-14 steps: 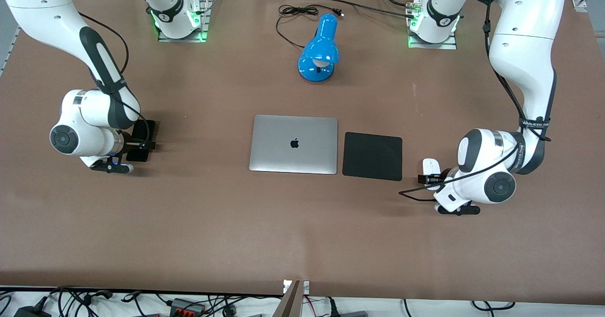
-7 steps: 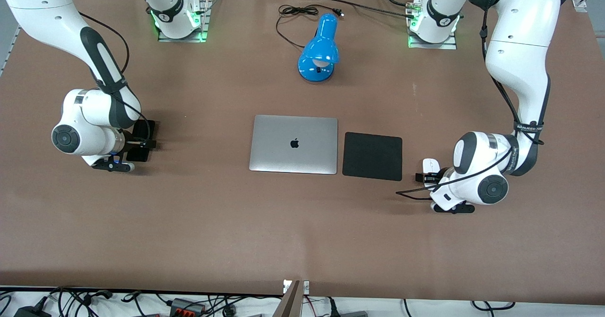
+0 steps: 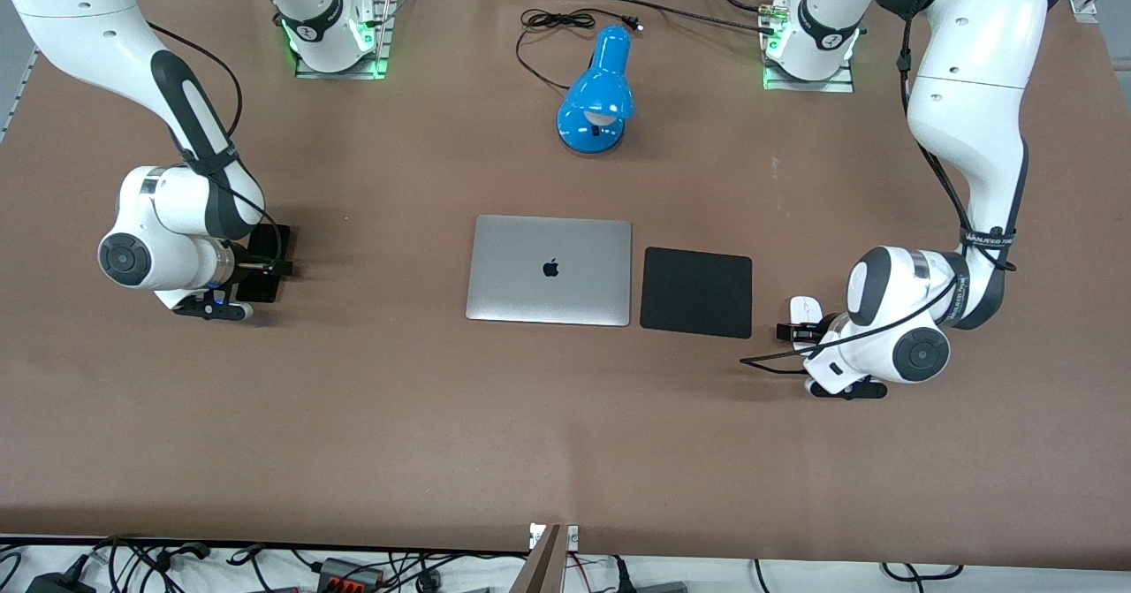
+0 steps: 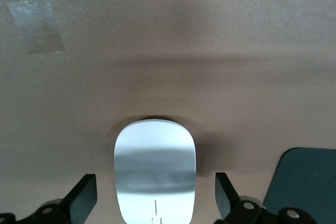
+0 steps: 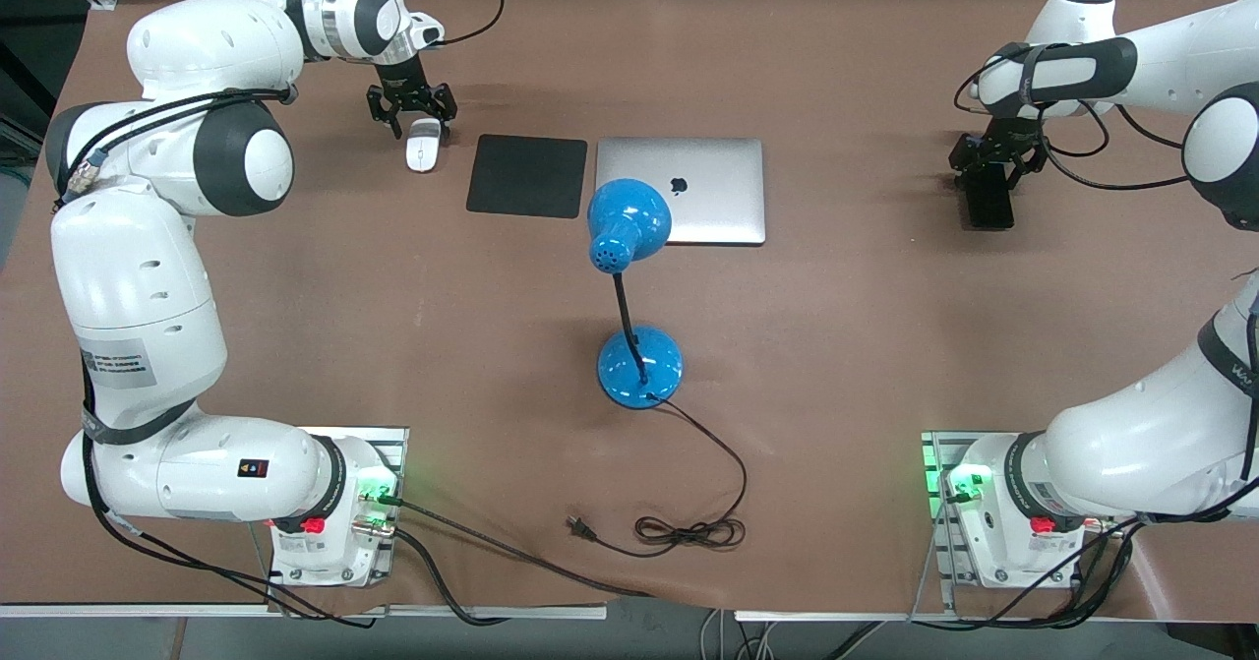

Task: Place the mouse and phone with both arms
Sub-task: 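Lower and close the right gripper on the phone while the left grasps the mouse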

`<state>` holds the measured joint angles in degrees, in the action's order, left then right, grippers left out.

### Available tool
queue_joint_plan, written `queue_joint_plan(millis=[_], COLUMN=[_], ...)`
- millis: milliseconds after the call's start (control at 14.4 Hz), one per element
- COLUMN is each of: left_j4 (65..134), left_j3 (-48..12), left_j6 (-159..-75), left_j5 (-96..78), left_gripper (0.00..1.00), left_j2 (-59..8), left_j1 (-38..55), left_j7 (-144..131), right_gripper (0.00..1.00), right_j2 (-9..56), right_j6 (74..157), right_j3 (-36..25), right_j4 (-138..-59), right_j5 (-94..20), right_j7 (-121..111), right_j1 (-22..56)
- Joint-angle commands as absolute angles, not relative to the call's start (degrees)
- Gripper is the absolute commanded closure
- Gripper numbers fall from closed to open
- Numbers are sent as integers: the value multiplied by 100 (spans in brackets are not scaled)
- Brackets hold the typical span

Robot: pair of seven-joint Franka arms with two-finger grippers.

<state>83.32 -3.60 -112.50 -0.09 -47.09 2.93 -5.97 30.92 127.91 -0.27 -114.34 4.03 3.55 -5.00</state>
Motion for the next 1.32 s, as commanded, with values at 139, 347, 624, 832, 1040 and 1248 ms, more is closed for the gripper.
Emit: queue_joint_plan(millis=[139, 347, 624, 832, 1040, 1248], left_j4=[8323, 8332, 8323, 8323, 8306, 8218], left_j3=[-352, -360, -360, -360, -378, -369], left_j6=[-11215, -11215, -11215, -11206, -11180, -10961], left_j5=[62, 62, 62, 62, 18, 9], left_gripper=[24, 26, 34, 40, 43, 42], left_j2=[-4702, -4711, -4711, -4702, -4658, -4562], left_j1=[281, 272, 272, 281, 360, 510], left_j7=[-475, -475, -483, -483, -589, -589], right_gripper=[0, 0, 37, 63, 69, 71], right_j2=[3050, 3067, 3067, 3067, 3024, 2770], right_j6=[12902, 12894, 12867, 12850, 12762, 12464], right_j3=[-26, -26, -35, -35, -26, 17], right_j4=[-11575, -11575, -11575, -11575, -11558, -11470], right_j5=[483, 483, 483, 483, 483, 483], right_j7=[343, 343, 343, 404, 413, 439], right_j1=[-510, -510, -519, -510, -510, -405])
